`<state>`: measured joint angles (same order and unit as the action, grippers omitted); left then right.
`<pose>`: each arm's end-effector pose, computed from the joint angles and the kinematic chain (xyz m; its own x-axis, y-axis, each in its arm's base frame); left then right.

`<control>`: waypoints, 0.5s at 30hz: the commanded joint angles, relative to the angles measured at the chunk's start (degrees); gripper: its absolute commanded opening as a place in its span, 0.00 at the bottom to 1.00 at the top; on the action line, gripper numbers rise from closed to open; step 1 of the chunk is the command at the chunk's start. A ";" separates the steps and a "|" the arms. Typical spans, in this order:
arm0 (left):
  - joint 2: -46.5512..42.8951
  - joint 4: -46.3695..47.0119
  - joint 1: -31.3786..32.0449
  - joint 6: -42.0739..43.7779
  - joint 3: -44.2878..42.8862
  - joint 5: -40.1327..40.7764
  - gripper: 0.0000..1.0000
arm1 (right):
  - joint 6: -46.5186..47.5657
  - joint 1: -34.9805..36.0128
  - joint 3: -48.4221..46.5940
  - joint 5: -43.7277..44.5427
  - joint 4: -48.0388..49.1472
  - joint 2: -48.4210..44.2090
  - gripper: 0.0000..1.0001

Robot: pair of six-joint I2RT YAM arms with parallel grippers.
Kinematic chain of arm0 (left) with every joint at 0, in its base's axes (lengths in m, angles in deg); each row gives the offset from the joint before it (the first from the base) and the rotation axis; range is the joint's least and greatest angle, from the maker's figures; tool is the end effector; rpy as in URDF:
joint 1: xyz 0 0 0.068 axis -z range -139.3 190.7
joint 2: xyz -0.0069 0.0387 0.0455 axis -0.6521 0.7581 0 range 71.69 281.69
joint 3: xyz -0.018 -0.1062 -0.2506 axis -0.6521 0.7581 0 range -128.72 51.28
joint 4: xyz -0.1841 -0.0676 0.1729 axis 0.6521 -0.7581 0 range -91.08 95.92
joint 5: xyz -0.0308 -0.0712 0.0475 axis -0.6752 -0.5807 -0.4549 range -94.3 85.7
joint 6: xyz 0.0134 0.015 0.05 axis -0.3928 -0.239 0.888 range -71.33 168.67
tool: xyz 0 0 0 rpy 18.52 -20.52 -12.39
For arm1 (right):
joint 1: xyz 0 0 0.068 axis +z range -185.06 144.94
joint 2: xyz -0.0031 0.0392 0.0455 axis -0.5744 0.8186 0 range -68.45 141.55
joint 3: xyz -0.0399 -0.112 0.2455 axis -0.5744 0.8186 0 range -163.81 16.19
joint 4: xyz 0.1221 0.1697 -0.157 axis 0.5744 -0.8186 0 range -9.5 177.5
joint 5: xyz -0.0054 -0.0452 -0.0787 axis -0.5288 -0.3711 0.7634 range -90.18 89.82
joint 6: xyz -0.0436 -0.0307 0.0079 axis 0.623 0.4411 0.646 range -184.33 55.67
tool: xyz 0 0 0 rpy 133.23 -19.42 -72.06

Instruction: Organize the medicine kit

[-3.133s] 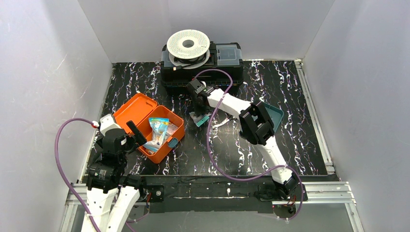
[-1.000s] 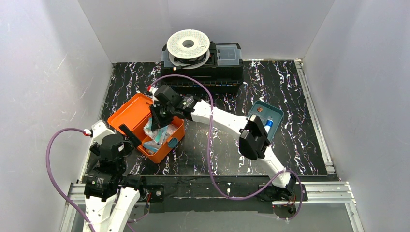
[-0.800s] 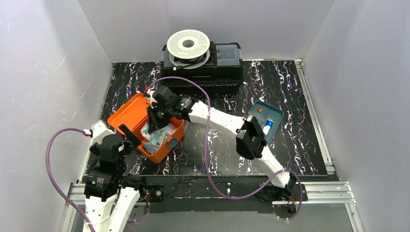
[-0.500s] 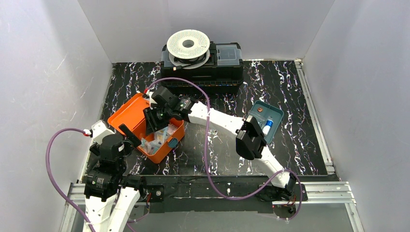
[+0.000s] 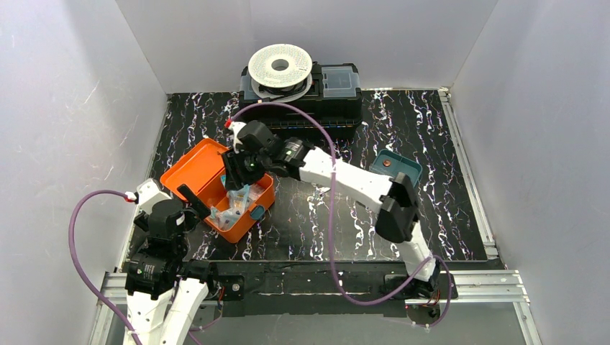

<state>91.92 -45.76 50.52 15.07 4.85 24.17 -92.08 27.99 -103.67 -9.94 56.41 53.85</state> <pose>0.0627 0.0063 0.3215 -0.2012 -0.4589 -0.8654 -0.4629 0.8231 -0.3289 0.2209 0.4478 0.3259 -0.6604 -0.2864 -0.6942 -0.7176 0.5131 0.4709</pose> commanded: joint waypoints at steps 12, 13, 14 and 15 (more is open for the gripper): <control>0.39 1.06 -0.33 1.96 -0.16 -2.39 1.00 | -1.29 -5.35 25.89 25.45 0.92 -25.44 0.70; 0.45 1.06 -0.35 2.03 -0.15 -2.56 1.00 | -2.02 -6.36 27.74 25.65 0.87 -26.56 0.70; 0.63 1.10 -0.34 2.13 -0.10 -2.61 1.00 | -2.91 -7.31 29.59 26.34 0.79 -27.66 0.70; 0.69 1.13 -0.33 2.14 -0.14 -2.77 0.99 | -3.72 -8.23 31.30 26.71 0.64 -28.64 0.71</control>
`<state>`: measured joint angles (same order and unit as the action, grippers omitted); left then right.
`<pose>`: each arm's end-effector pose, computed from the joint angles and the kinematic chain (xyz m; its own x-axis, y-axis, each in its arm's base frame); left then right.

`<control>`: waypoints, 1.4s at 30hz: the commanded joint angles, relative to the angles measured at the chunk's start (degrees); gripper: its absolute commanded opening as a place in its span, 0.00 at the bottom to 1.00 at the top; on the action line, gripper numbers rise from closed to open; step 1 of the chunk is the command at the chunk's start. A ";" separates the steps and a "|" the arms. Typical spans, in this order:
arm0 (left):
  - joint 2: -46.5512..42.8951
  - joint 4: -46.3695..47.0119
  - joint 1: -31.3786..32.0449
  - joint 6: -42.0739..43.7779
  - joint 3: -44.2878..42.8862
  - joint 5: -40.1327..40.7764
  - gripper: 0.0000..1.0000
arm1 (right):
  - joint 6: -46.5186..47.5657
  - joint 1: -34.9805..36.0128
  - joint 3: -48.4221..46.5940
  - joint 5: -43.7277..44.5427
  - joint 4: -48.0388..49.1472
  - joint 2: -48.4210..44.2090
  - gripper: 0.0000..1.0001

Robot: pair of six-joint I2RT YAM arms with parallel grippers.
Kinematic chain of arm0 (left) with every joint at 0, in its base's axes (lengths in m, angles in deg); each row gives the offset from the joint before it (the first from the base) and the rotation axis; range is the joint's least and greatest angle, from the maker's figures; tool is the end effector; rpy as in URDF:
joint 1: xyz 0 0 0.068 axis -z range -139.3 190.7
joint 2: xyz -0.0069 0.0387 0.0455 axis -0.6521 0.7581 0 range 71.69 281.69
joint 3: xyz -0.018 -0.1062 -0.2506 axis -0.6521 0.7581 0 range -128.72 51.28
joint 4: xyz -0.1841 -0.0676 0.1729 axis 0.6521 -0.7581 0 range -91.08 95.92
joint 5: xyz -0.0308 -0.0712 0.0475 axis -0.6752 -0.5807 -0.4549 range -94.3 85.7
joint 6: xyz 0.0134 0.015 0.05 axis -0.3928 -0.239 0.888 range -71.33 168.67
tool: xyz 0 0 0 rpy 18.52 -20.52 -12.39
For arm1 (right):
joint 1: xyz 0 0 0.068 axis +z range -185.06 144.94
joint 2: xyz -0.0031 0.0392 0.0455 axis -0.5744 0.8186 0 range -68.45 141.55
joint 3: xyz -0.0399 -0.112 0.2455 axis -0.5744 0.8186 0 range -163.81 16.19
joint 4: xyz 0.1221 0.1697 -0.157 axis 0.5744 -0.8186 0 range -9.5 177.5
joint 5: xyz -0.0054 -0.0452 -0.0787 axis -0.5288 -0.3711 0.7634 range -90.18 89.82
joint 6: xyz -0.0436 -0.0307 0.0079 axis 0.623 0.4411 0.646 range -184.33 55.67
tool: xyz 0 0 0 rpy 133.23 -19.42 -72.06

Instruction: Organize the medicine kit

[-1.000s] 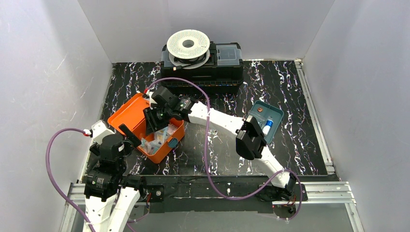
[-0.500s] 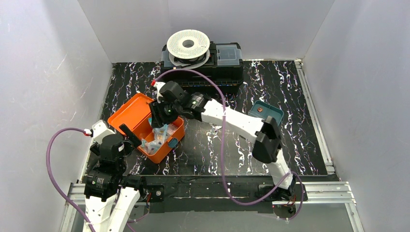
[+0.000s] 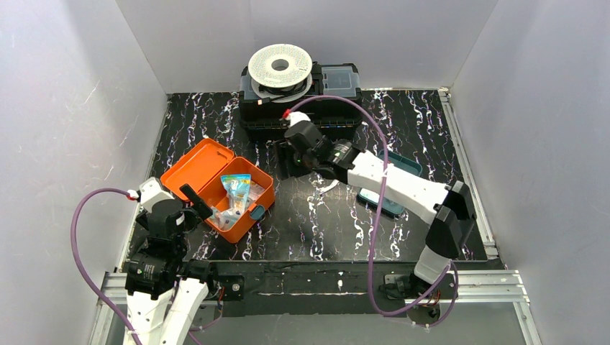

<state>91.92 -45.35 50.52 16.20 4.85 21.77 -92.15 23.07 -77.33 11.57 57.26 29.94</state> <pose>0.0634 0.0048 0.3219 -0.2238 -0.4507 -0.8642 -0.4259 0.8427 -0.3293 0.2156 0.3331 0.3510 -0.6155 -0.1247 -0.7782 -0.5158 0.8103 0.2781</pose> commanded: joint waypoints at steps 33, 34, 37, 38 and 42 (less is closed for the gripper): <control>1.57 1.65 -0.33 1.62 0.07 -2.75 1.00 | -36.17 -17.55 5.62 14.44 -17.78 16.90 0.70; 1.59 1.69 -0.33 1.64 0.06 -2.77 0.99 | -36.33 -17.65 5.44 14.44 -17.83 17.22 0.69; 1.61 1.72 -0.33 1.63 0.03 -2.94 0.99 | -36.67 -17.94 5.13 14.40 -17.69 18.00 0.68; 1.68 1.76 -0.33 1.62 0.03 -2.99 0.99 | -36.67 -18.03 5.06 14.37 -17.73 18.26 0.67; 2.13 1.61 -0.33 1.71 -0.06 -3.11 1.00 | -36.71 -18.14 4.88 14.27 -17.83 19.13 0.63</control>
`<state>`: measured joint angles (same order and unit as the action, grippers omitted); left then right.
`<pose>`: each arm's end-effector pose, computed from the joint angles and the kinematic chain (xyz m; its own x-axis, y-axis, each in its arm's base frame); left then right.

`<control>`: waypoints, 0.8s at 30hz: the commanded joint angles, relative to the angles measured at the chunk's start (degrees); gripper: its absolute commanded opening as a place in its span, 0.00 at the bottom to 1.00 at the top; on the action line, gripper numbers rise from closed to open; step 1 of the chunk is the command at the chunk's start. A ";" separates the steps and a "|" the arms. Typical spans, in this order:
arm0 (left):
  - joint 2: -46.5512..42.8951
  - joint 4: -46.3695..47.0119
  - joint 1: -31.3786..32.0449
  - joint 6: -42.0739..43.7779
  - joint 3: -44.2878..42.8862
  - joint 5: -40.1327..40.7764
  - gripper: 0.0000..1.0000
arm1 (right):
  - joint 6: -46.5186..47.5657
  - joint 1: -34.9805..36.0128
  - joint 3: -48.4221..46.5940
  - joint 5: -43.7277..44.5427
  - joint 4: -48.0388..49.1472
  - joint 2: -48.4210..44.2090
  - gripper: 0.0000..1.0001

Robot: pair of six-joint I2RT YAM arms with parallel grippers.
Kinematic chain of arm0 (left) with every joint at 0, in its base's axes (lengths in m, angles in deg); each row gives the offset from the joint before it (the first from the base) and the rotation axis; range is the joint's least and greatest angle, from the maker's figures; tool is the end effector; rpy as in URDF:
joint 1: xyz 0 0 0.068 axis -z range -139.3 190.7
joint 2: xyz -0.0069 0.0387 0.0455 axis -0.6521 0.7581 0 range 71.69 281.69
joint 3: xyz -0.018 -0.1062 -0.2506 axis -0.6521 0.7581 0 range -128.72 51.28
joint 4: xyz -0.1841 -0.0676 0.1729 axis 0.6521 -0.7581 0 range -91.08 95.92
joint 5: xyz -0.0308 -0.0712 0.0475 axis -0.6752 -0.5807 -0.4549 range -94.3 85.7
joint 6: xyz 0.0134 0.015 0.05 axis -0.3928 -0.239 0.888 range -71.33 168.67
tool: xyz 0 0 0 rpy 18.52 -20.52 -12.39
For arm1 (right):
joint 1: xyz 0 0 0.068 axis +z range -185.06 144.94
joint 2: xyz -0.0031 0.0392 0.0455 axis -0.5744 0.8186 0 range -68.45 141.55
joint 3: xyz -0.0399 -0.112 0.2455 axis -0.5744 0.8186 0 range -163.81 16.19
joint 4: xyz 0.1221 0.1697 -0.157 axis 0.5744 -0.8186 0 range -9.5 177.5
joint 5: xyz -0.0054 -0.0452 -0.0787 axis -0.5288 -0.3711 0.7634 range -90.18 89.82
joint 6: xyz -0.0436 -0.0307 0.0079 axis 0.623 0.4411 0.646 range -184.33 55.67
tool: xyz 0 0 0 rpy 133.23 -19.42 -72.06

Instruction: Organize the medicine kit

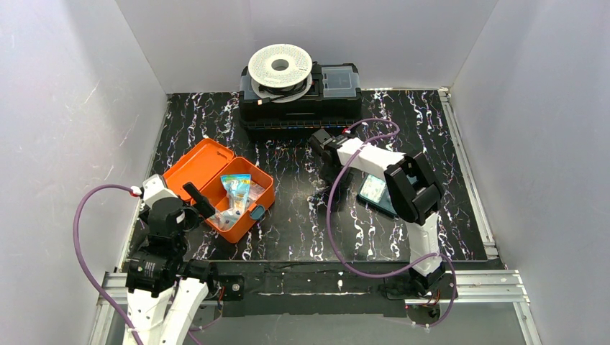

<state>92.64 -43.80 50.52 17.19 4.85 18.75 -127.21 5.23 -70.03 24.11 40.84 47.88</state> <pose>0.0676 0.0024 0.3236 -0.2431 -0.4456 -0.8616 -0.3775 0.8617 -0.3392 0.3172 0.2497 0.1754 -0.7992 0.3860 -0.4608 0.4249 0.9050 0.0212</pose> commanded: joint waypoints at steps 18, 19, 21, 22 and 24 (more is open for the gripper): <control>1.41 0.09 -0.33 0.68 -0.14 -0.11 1.00 | -0.17 2.11 1.01 3.04 -2.75 2.11 0.18; 1.39 0.06 -0.33 0.64 -0.13 -0.11 0.99 | -0.01 2.46 1.46 3.28 -2.84 1.93 0.15; 1.28 0.01 -0.33 0.64 -0.15 -0.03 0.99 | 0.18 3.03 2.00 3.39 -3.28 1.59 0.09; 1.22 0.04 -0.33 0.66 -0.14 -0.02 0.99 | 0.20 3.33 2.35 3.47 -3.47 1.39 0.03; 1.21 -0.05 -0.33 0.64 -0.10 -0.02 0.99 | 0.37 3.91 3.40 3.33 -3.39 0.70 0.01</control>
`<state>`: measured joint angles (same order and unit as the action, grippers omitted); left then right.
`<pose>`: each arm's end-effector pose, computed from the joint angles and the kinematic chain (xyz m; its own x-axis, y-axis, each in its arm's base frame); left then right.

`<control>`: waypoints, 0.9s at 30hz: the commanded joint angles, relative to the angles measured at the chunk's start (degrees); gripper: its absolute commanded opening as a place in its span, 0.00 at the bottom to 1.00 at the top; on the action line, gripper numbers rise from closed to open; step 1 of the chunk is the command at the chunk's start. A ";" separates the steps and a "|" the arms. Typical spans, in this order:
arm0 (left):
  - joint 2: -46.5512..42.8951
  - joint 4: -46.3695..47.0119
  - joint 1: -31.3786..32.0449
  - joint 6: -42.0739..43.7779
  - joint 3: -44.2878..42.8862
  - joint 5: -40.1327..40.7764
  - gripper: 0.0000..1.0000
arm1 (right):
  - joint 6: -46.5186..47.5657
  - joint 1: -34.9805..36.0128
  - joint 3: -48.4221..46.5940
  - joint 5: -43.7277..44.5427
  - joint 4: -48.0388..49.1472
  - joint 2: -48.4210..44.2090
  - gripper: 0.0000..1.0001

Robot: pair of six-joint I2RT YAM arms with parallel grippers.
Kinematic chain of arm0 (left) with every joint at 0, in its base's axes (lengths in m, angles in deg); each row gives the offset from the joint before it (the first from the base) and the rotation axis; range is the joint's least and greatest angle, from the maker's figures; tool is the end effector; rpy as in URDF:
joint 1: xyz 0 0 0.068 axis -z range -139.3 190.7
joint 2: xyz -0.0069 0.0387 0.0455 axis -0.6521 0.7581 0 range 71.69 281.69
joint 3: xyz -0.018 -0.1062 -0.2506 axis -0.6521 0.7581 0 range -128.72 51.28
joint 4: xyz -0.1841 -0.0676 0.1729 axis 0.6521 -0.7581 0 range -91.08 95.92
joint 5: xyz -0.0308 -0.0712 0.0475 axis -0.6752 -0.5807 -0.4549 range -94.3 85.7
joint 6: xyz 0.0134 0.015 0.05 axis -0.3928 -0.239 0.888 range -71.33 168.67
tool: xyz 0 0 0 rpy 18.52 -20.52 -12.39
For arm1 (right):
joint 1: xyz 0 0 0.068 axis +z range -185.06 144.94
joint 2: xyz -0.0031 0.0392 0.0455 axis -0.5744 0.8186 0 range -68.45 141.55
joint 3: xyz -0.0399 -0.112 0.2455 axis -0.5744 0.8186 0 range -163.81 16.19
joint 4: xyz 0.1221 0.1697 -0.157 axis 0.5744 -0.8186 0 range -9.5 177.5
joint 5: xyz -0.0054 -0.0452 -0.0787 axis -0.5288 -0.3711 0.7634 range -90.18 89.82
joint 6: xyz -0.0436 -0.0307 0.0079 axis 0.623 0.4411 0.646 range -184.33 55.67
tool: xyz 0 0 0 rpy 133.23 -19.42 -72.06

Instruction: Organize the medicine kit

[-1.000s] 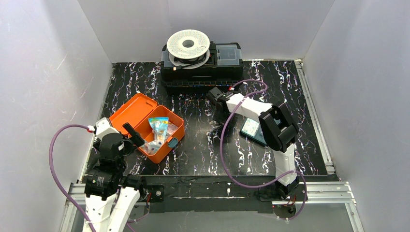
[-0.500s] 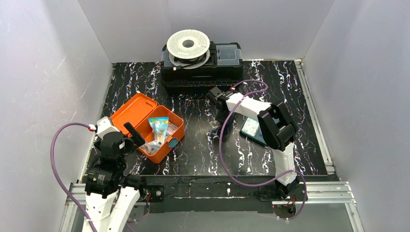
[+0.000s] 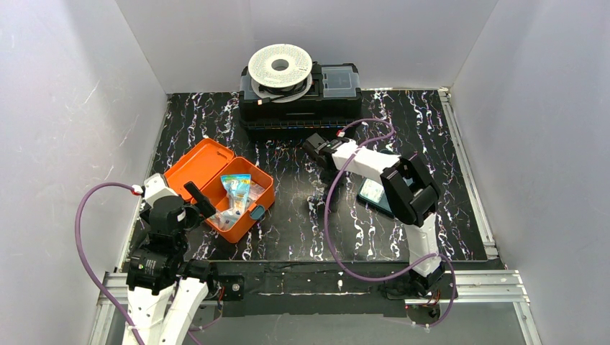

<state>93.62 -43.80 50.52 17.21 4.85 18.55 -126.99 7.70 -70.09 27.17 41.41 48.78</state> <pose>0.0712 0.0016 0.3228 -0.2593 -0.4433 -0.8581 -0.3804 0.8635 -0.3311 0.3087 0.2632 0.1707 -0.7970 0.3375 -0.5008 0.3933 0.9194 -0.0064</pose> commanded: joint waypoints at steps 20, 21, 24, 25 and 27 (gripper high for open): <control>0.11 -0.01 -0.38 0.70 -0.04 -0.26 0.99 | 13.57 12.49 16.25 -9.11 3.19 -14.10 0.01; 0.20 -0.03 -0.34 0.70 -0.06 -0.26 0.99 | 13.81 13.58 16.42 -8.60 2.67 -14.17 0.01; 0.10 0.04 -0.33 0.70 0.02 -0.35 1.00 | 14.31 16.44 17.11 -7.84 1.62 -14.18 0.01; 0.10 -0.02 -0.33 0.70 0.07 -0.35 0.99 | 14.32 17.12 17.31 -7.96 1.53 -14.14 0.01; 0.01 -0.03 -0.33 0.76 0.03 -0.31 0.99 | 14.12 18.49 17.62 -7.85 0.99 -13.97 0.01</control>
<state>93.62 -43.80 50.52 17.23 4.85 18.25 -113.65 24.58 -53.35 19.11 44.89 36.15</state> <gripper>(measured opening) 0.993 0.022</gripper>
